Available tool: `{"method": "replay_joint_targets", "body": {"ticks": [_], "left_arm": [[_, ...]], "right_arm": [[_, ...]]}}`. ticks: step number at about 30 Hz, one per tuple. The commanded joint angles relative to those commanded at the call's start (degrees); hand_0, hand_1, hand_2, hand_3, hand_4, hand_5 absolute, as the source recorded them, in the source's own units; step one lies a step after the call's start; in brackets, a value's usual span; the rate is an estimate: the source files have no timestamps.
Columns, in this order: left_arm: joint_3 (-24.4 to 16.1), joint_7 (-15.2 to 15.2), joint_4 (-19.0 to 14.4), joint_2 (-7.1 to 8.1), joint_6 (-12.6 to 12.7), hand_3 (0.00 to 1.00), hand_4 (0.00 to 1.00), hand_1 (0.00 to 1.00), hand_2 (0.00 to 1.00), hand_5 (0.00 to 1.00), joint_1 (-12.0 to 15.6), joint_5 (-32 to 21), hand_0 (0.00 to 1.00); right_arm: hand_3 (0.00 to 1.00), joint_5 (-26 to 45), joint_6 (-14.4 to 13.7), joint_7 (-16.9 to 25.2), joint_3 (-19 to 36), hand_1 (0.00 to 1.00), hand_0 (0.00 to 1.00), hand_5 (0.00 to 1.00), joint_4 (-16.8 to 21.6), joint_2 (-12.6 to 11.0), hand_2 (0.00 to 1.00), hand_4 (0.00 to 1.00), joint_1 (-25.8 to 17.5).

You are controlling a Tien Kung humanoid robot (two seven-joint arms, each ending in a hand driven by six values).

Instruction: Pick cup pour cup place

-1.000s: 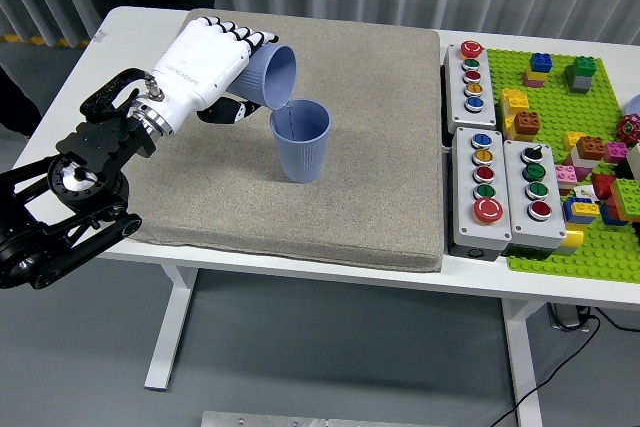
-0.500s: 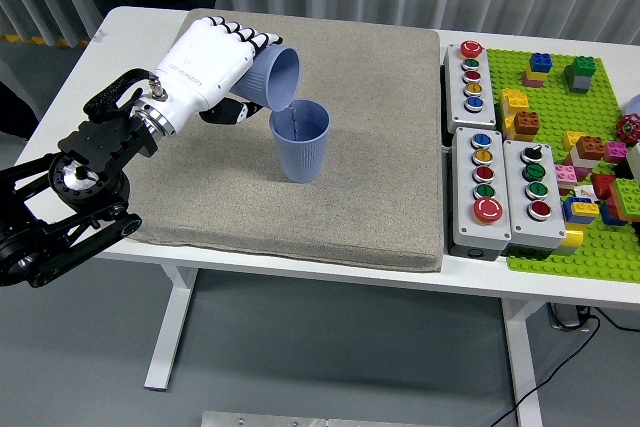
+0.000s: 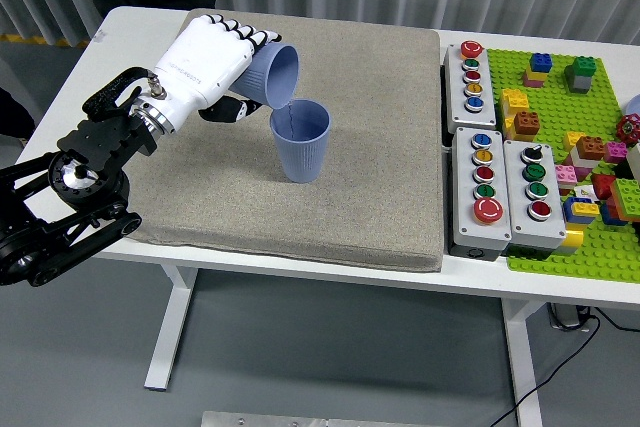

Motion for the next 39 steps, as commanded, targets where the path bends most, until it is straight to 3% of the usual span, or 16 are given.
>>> {"method": "replay_joint_targets", "body": {"ticks": [39], "left_arm": [[2.0,0.5,0.0,0.11,0.5,0.540,0.628,0.520,0.530,0.105,-1.6,0.0,0.537]], "right_arm": [[0.574,0.1,-0.1,0.0,0.1,0.648,0.683,0.002,0.0,0.0,0.568,0.002,0.0]]}}
